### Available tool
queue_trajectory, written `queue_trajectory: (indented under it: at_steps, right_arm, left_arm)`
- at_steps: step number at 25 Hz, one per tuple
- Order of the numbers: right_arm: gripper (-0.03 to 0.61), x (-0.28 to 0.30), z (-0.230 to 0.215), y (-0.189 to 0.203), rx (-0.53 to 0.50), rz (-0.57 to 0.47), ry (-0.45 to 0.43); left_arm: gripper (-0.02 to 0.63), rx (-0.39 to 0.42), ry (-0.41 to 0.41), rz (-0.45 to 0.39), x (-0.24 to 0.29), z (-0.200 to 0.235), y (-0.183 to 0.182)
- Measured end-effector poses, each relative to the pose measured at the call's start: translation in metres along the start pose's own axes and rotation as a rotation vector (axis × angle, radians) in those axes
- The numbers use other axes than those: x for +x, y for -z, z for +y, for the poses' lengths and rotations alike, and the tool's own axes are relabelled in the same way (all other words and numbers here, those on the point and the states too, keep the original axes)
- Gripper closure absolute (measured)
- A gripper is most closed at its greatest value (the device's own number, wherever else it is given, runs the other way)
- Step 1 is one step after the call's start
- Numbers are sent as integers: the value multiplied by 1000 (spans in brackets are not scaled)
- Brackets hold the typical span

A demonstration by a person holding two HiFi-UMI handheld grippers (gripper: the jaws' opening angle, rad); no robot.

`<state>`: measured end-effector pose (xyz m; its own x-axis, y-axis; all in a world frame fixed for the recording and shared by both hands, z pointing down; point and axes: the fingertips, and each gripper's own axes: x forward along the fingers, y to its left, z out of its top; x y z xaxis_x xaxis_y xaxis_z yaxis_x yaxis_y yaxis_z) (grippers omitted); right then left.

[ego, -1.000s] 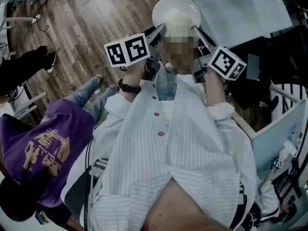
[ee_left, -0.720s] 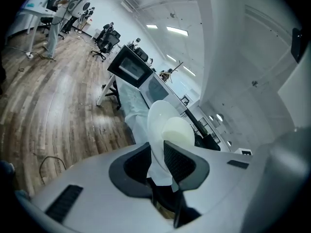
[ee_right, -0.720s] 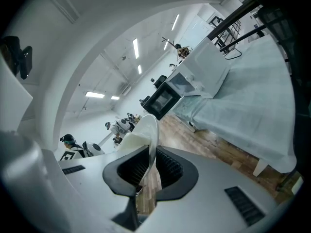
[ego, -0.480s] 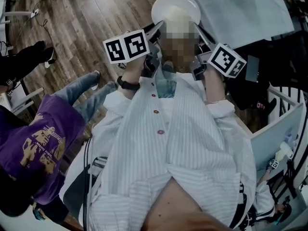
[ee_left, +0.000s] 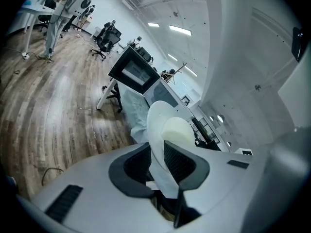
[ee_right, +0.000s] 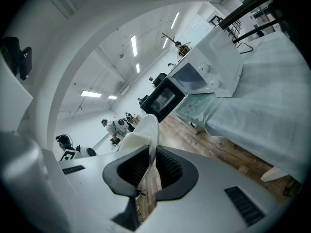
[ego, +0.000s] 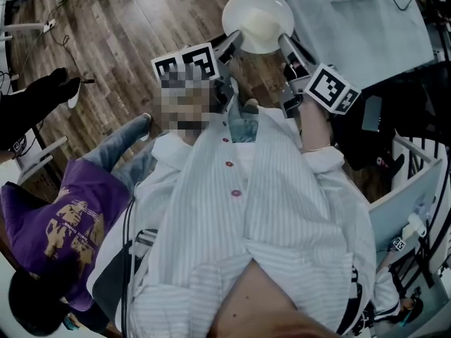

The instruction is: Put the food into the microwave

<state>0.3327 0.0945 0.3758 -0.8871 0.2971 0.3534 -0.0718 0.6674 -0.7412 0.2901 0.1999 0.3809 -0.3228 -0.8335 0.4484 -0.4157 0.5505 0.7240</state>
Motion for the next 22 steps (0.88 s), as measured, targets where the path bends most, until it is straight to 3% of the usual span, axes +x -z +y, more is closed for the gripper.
queue_trajectory:
  at_steps: [13,22]
  right_arm:
    - [516,123,33,-28,15,-27,1]
    - [515,169,43,-22,39,-29,19]
  left_arm:
    - [535,20,10,16,10,76,-109]
    - [535,18,15,40,9,114,-138]
